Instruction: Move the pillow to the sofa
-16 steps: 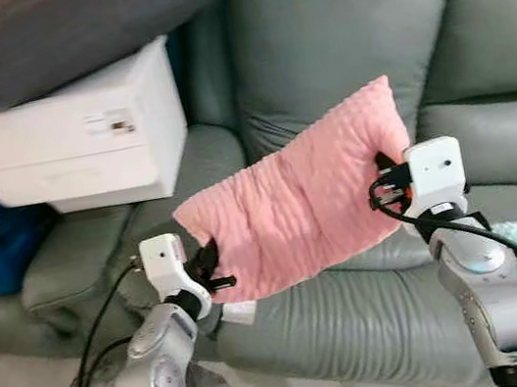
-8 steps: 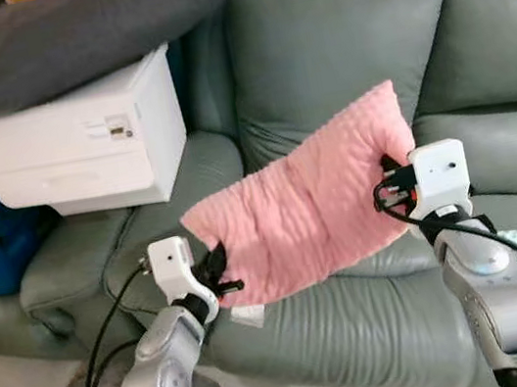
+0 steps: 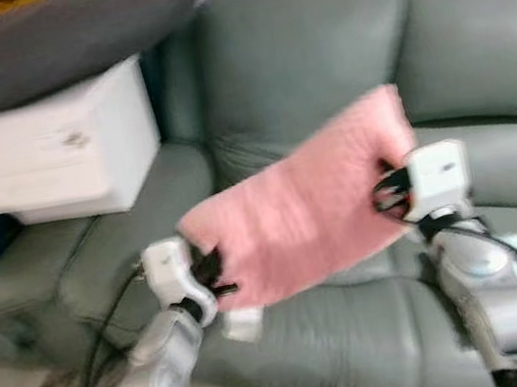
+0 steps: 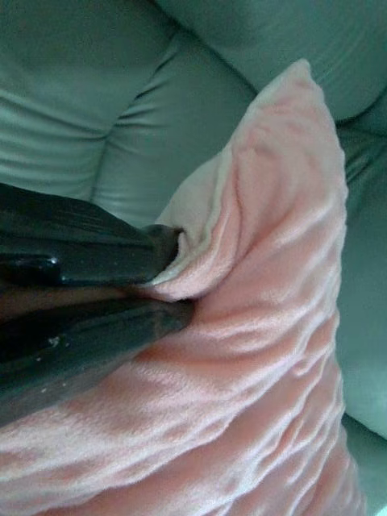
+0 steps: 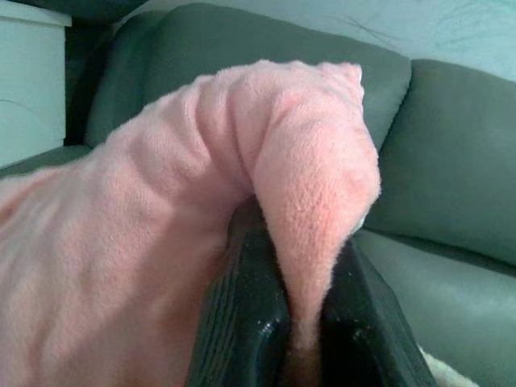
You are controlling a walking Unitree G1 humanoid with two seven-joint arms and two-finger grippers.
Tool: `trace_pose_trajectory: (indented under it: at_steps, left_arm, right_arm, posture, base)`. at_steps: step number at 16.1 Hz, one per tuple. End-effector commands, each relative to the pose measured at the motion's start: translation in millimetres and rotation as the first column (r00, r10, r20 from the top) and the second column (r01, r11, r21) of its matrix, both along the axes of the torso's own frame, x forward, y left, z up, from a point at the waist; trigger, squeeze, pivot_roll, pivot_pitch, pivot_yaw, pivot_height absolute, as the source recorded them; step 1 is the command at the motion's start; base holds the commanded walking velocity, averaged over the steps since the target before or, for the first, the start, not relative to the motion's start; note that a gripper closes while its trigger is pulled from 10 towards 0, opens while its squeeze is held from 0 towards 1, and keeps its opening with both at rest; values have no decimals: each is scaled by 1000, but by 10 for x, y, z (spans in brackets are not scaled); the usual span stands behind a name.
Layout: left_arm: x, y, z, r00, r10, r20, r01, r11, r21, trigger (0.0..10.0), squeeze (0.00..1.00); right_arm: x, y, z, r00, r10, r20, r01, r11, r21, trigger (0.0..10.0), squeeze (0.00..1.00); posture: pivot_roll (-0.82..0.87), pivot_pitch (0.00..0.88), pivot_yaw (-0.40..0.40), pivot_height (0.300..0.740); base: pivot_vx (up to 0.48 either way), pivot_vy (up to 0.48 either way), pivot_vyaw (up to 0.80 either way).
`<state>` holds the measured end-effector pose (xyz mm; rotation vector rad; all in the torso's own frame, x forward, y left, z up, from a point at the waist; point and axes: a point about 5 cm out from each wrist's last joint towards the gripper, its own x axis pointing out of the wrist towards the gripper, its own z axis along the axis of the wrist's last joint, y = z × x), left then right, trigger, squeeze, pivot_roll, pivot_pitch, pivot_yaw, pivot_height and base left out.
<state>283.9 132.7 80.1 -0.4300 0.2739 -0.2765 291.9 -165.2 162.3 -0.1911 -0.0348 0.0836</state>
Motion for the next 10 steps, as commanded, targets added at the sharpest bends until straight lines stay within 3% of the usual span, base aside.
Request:
trace_pose_trajectory:
  at_steps: [1,10]
  left_arm:
    - [36,-49,79,999,-5,32,5,1000,-8,10000,0]
    - [59,-22,129,997,-23,72,23,1000,6,10000,0]
  right_arm:
    - [8,-30,67,1000,-11,27,11,1000,-7,10000,0]
    - [11,-25,63,1000,-16,25,16,1000,-4,10000,0]
  posture:
    - [-90,0,12,740]
    - [-90,0,17,740]
  base:
    - [0,0,0]
    - [0,0,-47]
